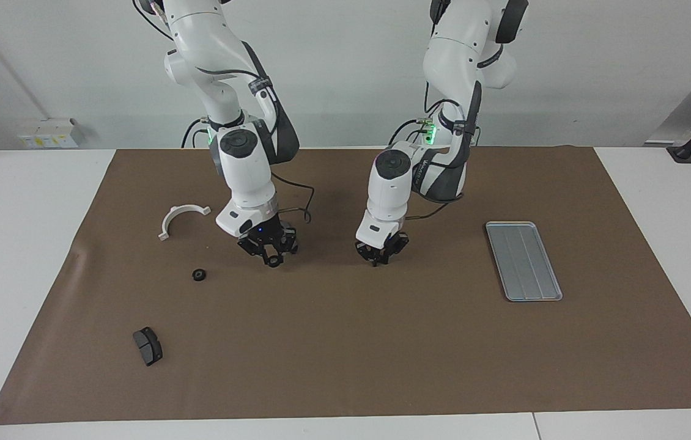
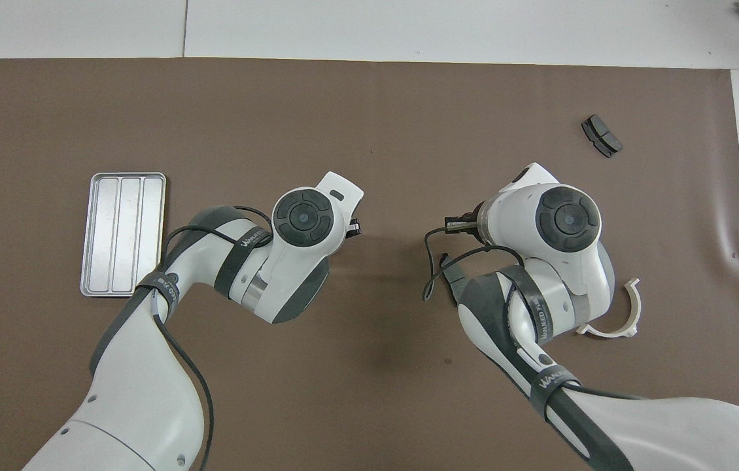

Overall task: Pick bearing gear from pile to tray
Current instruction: 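Hold the gear with the left gripper while the right gripper grasps another, then drop the gear into the tray while the right gripper carries the second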

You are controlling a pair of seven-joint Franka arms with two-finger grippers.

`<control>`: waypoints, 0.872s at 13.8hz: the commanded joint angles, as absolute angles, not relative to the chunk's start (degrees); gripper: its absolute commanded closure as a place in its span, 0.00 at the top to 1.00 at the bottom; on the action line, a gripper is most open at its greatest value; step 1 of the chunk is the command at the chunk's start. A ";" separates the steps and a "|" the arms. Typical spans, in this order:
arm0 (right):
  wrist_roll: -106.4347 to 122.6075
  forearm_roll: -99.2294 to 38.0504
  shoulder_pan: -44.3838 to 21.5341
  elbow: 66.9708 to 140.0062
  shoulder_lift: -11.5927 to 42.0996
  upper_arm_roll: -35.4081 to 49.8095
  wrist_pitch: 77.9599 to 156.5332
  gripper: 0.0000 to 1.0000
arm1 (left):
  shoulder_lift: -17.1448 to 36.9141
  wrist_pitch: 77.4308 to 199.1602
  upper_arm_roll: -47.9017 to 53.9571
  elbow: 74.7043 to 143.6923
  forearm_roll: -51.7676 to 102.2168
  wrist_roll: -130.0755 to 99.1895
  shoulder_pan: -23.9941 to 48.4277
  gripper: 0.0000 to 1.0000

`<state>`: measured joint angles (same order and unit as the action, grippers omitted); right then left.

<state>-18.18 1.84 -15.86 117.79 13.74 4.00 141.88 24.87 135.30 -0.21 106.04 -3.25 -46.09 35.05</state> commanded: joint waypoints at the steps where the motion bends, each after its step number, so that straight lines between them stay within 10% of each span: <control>1: -19.16 0.79 -16.08 116.28 14.59 4.13 141.15 0.00 | 23.73 135.35 -0.53 109.16 -2.55 -47.37 36.47 0.24; 12: -20.03 -1.23 -19.15 114.09 15.81 4.13 141.15 0.00 | 24.52 133.78 -0.62 103.73 -2.55 -46.93 32.80 0.02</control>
